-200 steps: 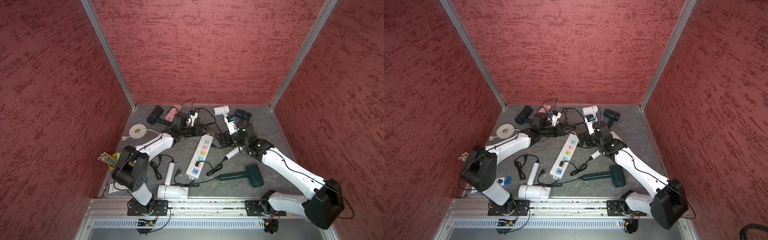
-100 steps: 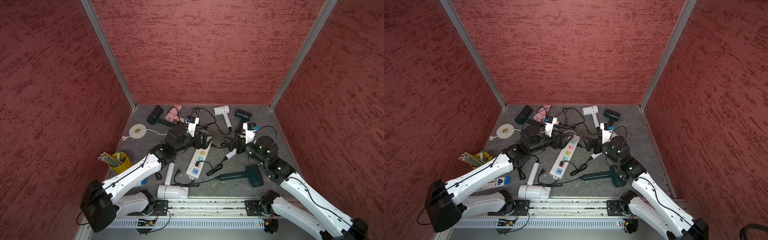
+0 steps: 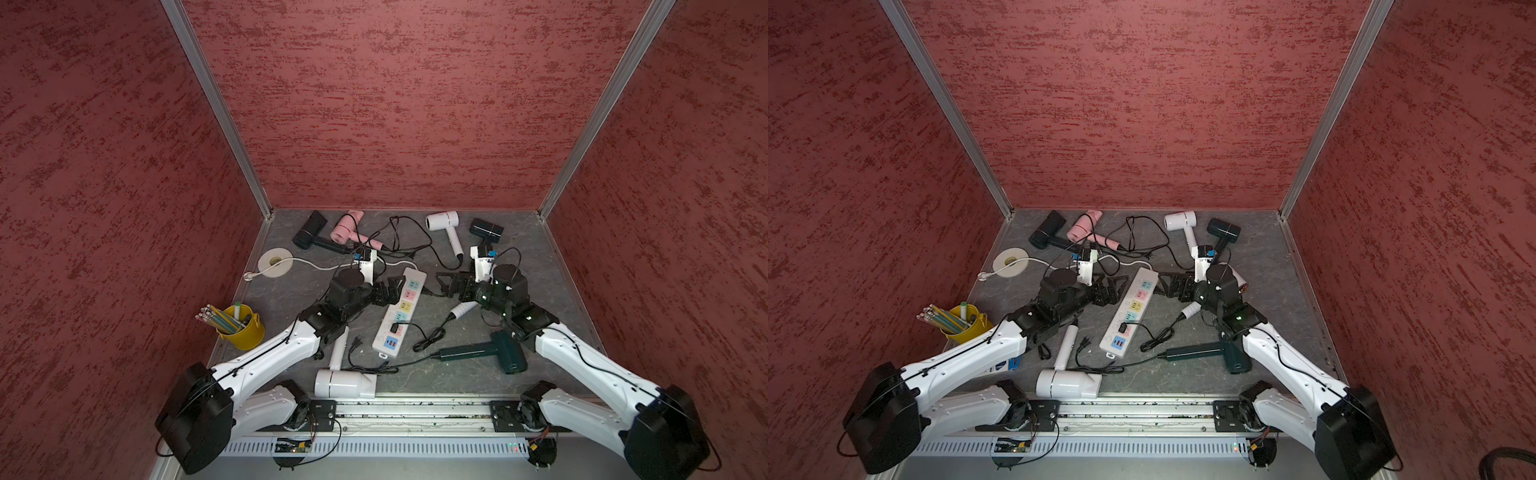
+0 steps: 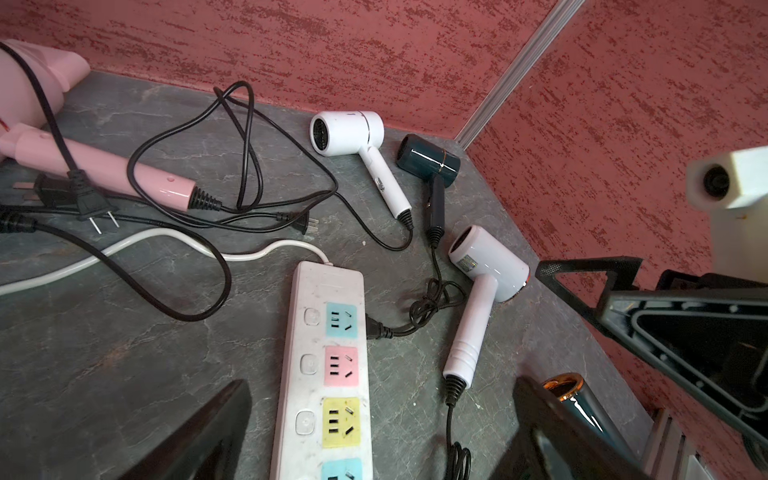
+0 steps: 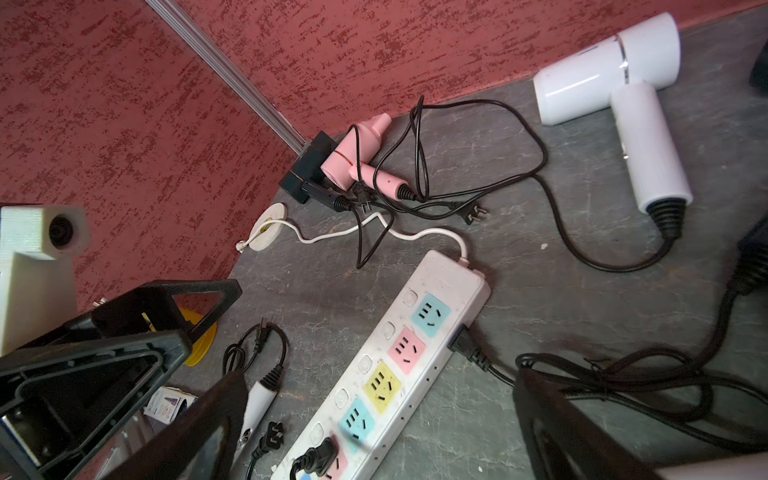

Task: Charge the blow dryers
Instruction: Adjust the charging cable at the center of the board.

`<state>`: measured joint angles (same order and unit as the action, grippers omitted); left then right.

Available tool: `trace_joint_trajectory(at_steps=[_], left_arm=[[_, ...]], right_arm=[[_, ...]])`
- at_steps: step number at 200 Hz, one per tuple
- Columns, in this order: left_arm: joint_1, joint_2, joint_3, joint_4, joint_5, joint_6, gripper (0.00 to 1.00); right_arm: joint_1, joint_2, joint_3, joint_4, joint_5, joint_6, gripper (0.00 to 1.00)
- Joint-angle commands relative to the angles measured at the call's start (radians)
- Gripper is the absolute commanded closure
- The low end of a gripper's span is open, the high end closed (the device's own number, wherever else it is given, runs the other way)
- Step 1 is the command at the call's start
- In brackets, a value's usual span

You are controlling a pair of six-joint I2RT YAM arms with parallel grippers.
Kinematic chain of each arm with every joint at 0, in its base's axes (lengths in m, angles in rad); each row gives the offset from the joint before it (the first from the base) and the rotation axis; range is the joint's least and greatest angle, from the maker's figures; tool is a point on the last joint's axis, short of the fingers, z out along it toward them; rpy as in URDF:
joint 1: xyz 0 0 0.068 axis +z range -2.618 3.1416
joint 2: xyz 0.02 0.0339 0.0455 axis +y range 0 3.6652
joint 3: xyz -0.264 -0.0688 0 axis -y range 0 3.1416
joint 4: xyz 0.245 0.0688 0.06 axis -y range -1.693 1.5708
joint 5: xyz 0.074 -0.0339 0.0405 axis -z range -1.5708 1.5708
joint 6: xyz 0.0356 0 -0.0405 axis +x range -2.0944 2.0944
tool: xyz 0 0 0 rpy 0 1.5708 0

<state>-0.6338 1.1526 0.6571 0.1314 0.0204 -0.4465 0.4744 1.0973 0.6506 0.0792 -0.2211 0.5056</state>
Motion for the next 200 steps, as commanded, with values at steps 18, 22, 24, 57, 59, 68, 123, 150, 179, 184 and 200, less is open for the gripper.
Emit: trace_joint_trajectory(at_steps=[18, 22, 24, 57, 59, 68, 123, 150, 179, 184, 200], left_arm=[[0.153, 0.055, -0.015, 0.050, 0.122, -0.143, 0.00], [0.161, 0.060, -0.016, 0.052, 0.130, -0.149, 0.00], [0.165, 0.063, -0.016, 0.053, 0.133, -0.151, 0.00], [0.191, 0.082, -0.012, 0.048, 0.144, -0.159, 0.00], [0.192, 0.082, -0.013, 0.048, 0.144, -0.160, 0.00], [0.200, 0.087, -0.013, 0.049, 0.147, -0.163, 0.00], [0.221, 0.112, -0.007, 0.039, 0.138, -0.161, 0.00], [0.221, 0.122, -0.003, 0.036, 0.137, -0.157, 0.00], [0.221, 0.129, 0.001, 0.033, 0.132, -0.150, 0.00], [0.221, 0.130, 0.002, 0.033, 0.131, -0.150, 0.00], [0.221, 0.136, 0.003, 0.034, 0.132, -0.147, 0.00]], right_arm=[[-0.025, 0.183, 0.129, 0.069, -0.130, 0.002, 0.00], [-0.026, 0.199, 0.139, 0.067, -0.124, -0.001, 0.00], [-0.028, 0.206, 0.144, 0.065, -0.122, -0.004, 0.00], [-0.056, 0.330, 0.226, 0.080, -0.047, -0.065, 0.01], [-0.057, 0.344, 0.245, 0.066, -0.038, -0.073, 0.01], [-0.058, 0.420, 0.315, 0.006, 0.007, -0.110, 0.05], [-0.058, 0.795, 0.704, -0.312, 0.287, -0.285, 0.40], [-0.058, 0.939, 0.859, -0.415, 0.314, -0.353, 0.53], [-0.058, 1.049, 0.969, -0.481, 0.369, -0.391, 0.63], [-0.058, 1.064, 0.983, -0.489, 0.379, -0.397, 0.63], [-0.060, 1.108, 1.030, -0.508, 0.397, -0.408, 0.63]])
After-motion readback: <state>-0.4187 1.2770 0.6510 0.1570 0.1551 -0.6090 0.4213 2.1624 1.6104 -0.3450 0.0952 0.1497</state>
